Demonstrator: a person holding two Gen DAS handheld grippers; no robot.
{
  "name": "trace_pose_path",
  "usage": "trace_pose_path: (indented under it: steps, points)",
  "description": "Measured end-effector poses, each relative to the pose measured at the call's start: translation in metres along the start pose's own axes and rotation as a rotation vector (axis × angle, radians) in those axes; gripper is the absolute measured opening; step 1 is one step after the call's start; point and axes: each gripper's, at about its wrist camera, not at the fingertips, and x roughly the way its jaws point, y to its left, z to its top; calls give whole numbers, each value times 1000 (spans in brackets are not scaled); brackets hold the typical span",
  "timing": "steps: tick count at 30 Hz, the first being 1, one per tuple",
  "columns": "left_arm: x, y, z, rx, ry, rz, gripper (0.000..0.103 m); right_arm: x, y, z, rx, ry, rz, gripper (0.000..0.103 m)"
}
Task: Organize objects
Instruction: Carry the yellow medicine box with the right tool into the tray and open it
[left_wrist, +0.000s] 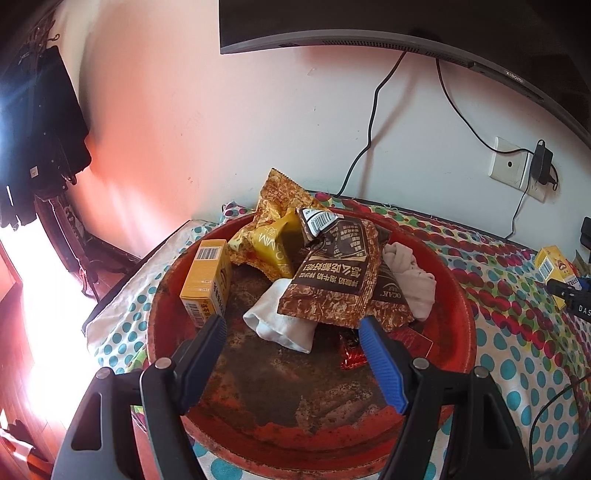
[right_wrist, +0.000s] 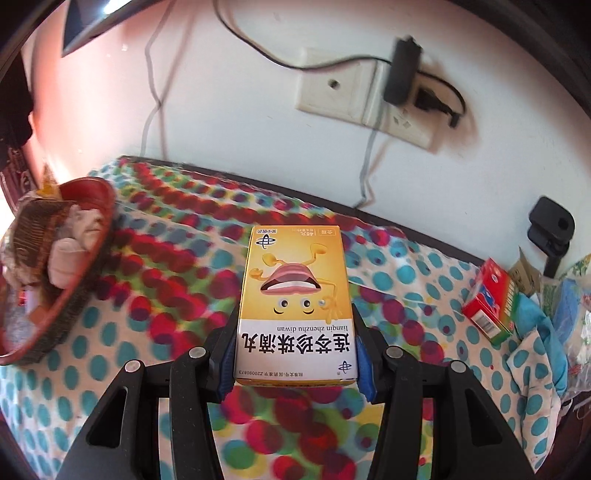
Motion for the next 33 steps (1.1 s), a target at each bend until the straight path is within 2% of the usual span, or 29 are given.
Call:
trace_pose_path:
  steps: [10,20,29,33]
  points:
    - [-3,27,4,-45,-17,17,77,-42,102,17,-113,-47,170,49]
    - [-3,53,5,-117,-10,37,77,-56,187,18,-164,-52,326,49]
    - [-1,70,5,-138,-8,82,77,-53,245,11,-157,-62,376,49]
    - [-1,89,4,-188,-6,106,77,-50,263,7,-151,-63,392,49]
